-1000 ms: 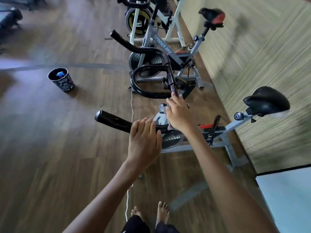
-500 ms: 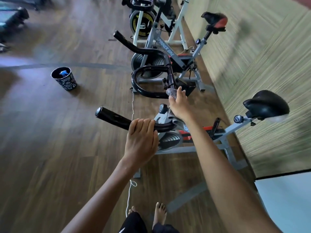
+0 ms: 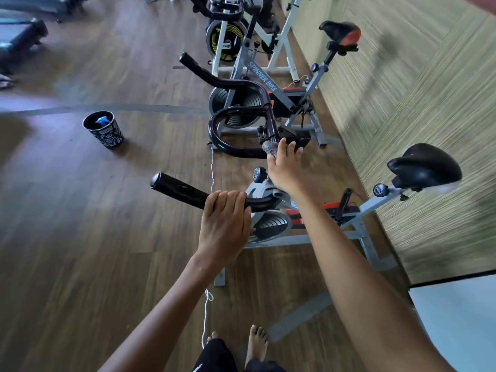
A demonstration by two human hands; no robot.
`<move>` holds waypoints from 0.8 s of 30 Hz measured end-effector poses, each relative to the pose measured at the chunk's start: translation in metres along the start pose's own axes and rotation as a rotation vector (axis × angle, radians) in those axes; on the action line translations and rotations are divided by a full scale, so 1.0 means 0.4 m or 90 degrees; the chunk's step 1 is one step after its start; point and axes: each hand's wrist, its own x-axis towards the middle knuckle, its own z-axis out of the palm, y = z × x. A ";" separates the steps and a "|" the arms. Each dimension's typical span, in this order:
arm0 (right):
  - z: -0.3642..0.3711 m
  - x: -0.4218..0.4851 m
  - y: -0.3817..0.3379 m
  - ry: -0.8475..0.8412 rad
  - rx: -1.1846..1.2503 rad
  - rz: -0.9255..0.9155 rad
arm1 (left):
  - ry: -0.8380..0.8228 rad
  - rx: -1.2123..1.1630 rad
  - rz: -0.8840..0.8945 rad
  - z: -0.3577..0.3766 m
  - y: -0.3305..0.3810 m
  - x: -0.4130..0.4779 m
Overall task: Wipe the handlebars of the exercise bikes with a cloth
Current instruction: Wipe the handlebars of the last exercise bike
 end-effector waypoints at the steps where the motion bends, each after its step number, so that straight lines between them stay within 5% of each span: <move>1: 0.003 -0.020 0.005 0.017 -0.024 -0.012 | -0.001 -0.002 -0.001 0.000 0.000 0.000; 8: 0.055 -0.153 0.036 0.046 0.069 -0.084 | 0.010 -0.004 -0.001 0.001 0.001 0.003; 16: 0.040 -0.079 0.005 0.183 -0.023 -0.034 | -0.008 -0.010 0.057 -0.032 -0.014 -0.002; 24: 0.151 -0.250 0.035 0.273 0.223 -0.045 | -0.034 0.132 0.136 -0.082 -0.147 -0.053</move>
